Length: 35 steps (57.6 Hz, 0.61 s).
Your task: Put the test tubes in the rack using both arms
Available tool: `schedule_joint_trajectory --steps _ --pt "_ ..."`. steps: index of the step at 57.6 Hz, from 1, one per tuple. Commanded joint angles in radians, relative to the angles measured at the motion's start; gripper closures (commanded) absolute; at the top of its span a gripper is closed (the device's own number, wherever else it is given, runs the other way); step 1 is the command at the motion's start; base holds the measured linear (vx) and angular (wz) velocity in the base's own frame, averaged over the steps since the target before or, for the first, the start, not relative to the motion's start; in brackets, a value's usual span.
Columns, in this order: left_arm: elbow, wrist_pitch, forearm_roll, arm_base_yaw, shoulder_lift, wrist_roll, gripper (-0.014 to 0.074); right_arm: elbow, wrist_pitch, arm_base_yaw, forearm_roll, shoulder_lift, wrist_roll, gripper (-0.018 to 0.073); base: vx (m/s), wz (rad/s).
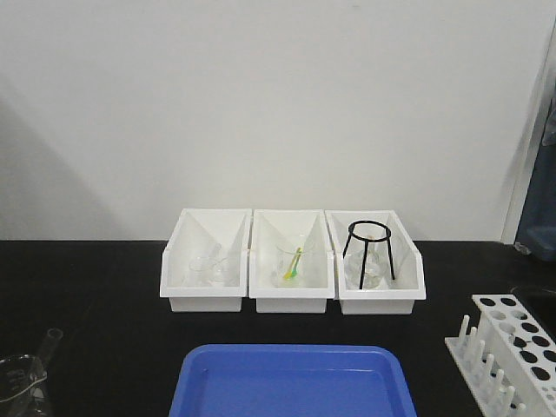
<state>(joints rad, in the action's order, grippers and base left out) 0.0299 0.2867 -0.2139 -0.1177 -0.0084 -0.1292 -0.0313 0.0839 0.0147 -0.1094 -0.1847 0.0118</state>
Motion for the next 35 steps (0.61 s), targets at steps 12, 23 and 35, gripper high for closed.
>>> schedule_joint_trajectory --steps 12,23,35 --pt "0.027 -0.081 -0.006 0.003 -0.009 0.0 0.0617 -0.01 0.082 -0.007 -0.009 -0.01 -0.006 0.0567 0.07 -0.02" --pt "0.027 -0.081 -0.006 0.003 -0.009 0.0 0.0617 -0.01 0.083 0.002 -0.009 -0.008 -0.006 0.0567 0.01 0.0" --pt "0.027 -0.081 -0.007 0.003 -0.01 0.0 0.0617 -0.01 0.083 0.025 -0.009 -0.006 -0.006 0.0567 0.0 0.0"
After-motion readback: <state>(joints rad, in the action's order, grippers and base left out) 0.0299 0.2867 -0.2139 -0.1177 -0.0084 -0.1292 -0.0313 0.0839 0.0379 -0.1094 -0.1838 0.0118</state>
